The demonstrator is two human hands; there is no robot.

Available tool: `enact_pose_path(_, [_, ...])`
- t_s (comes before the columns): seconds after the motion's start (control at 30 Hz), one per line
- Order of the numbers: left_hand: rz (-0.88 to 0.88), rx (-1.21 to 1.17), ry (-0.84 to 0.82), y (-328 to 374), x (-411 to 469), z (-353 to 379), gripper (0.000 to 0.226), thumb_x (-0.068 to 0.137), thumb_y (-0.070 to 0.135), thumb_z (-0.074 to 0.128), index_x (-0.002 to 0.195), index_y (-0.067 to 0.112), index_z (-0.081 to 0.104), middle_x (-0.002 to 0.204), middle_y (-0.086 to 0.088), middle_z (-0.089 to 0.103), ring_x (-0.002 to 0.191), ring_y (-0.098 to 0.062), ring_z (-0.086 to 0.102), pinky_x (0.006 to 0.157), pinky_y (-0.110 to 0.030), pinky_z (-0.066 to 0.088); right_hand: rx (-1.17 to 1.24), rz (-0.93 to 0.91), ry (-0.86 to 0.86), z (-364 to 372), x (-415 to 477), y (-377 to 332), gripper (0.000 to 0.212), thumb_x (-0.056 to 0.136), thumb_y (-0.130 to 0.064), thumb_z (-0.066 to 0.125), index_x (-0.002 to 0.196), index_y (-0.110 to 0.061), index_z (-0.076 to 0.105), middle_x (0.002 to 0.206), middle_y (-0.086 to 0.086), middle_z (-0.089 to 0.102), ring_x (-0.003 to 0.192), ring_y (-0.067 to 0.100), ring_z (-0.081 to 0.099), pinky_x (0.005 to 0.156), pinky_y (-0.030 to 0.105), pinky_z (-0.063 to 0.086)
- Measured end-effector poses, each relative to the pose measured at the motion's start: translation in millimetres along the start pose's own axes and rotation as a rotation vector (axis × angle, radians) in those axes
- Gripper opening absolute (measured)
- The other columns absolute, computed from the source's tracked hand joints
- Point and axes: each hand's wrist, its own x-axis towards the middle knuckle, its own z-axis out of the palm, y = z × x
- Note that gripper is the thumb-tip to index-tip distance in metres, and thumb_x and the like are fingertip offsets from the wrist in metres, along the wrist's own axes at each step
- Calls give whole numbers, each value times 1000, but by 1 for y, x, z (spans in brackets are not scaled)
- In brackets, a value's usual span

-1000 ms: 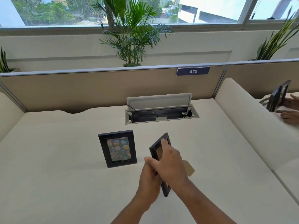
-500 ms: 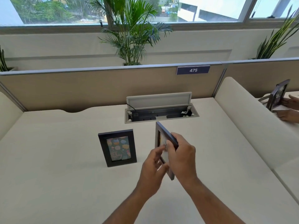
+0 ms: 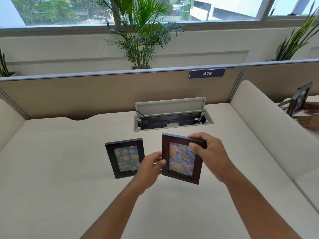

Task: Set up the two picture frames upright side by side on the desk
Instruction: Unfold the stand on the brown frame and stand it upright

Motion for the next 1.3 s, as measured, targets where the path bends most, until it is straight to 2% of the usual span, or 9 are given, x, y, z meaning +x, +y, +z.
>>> enact_pose_path(0.1, [23,-13,-5,-7,2,4,30,110,7,50,121,23,72,120,-6,77,114,-19,75,85,-31,66,14,37,80,1,7,10,25,99,-20,67,122,-26,63,116,0,69,108,24,71,84,39,66])
enact_pose_path(0.2, [49,-22,64,-17,7,7,33,110,8,51,115,32,73,118,-2,80,116,-18,75,95,-40,65,-16,70,157,9,10,19,40,102,-33,60,141,-27,52,124,0,65,109,19,69,73,20,63])
enact_pose_path(0.3, [55,-7,152,-26,19,9,29,110,14,50,120,31,72,121,0,78,120,-18,72,100,-46,63,24,109,159,20,8,35,32,108,-35,47,135,-22,55,117,-2,68,102,6,68,60,8,54])
enact_pose_path(0.4, [51,-30,194,-27,30,12,29,110,14,50,127,23,72,120,1,78,119,-18,71,101,-47,63,-39,145,106,32,6,59,31,109,-35,42,134,-23,57,118,-4,70,112,13,67,72,13,54])
enact_pose_path(0.47, [57,-24,220,-27,36,15,29,110,14,50,129,22,71,119,2,78,118,-15,71,100,-41,63,-73,165,84,38,7,71,35,109,-31,44,142,-24,53,127,-2,67,120,17,63,81,16,51])
enact_pose_path(0.57, [50,-18,249,-31,45,18,29,110,14,50,129,22,70,120,3,77,118,-14,70,98,-35,63,-96,186,69,41,14,81,40,108,-25,46,148,-27,48,134,-2,64,125,19,59,84,16,48])
enact_pose_path(0.73, [19,-38,266,-42,54,23,29,110,14,50,126,28,71,121,3,77,118,-14,70,99,-39,63,-113,193,28,42,25,88,45,107,-23,47,151,-30,43,140,-2,61,130,20,57,105,39,54])
enact_pose_path(0.9, [32,-20,269,-48,58,24,31,110,14,50,133,21,70,122,2,77,118,-15,70,99,-39,64,-105,206,21,44,30,93,49,106,-20,49,152,-33,39,140,-5,60,128,18,57,108,42,53])
enact_pose_path(1.3, [45,20,268,-66,62,22,31,109,8,52,130,18,72,119,1,78,116,-17,72,103,-42,62,-100,229,-16,47,30,110,53,102,-20,51,152,-34,41,141,-8,60,130,16,57,110,46,51])
